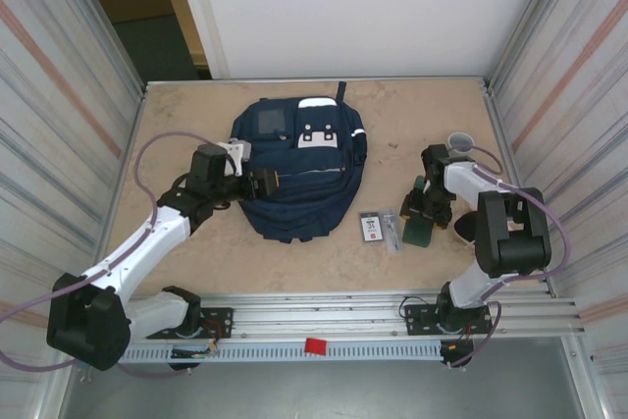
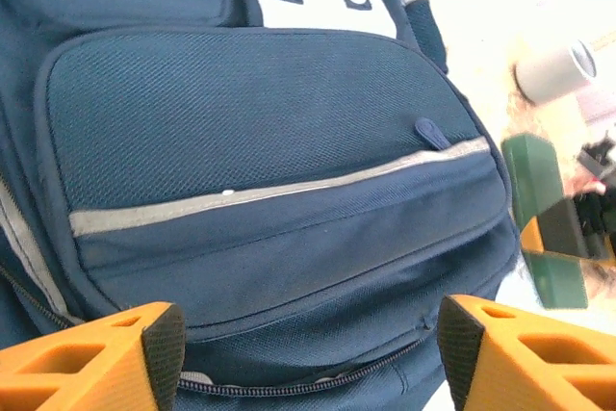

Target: Pack the student bag

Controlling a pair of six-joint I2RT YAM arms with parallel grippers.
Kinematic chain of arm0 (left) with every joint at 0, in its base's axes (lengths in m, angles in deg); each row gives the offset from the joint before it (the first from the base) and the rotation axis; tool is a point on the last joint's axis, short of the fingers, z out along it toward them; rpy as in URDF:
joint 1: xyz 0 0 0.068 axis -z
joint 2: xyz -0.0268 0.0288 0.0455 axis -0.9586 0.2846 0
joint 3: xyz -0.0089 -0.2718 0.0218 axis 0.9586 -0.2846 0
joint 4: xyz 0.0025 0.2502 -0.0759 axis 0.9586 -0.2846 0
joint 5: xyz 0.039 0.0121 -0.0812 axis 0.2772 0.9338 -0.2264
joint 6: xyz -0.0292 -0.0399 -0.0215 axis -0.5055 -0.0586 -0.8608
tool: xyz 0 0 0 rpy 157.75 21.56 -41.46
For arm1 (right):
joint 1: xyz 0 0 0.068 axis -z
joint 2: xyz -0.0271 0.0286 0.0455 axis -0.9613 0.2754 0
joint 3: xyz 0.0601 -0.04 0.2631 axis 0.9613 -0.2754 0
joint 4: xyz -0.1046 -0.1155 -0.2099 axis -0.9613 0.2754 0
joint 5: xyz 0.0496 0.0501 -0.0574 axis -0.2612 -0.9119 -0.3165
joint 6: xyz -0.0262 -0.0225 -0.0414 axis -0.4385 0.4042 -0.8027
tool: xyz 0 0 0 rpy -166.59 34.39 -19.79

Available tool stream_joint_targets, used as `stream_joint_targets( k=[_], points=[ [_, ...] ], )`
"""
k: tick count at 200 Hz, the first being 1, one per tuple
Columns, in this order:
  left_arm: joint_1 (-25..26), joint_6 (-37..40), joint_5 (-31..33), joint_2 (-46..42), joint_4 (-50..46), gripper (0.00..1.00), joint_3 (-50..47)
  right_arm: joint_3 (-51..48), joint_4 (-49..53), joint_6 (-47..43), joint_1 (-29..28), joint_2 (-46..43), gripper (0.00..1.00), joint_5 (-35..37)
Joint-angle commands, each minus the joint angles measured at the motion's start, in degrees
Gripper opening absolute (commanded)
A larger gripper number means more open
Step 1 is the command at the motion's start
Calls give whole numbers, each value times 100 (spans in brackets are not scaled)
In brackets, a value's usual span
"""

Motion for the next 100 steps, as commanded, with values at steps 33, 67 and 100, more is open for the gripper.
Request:
stream_joint_targets(
  k=[33, 67, 100],
  points=[
    [140, 4402, -1318, 138, -1058, 73, 1072, -245, -530, 113, 64, -2780, 55, -602],
    [527, 5585, -1217, 795, -1407, 76, 1430, -537, -845, 364, 121, -3795, 55, -1293],
    [1222, 5821, -457, 1635, -1134, 88, 1703, -815, -939, 521, 104, -4101, 54, -1476]
  ],
)
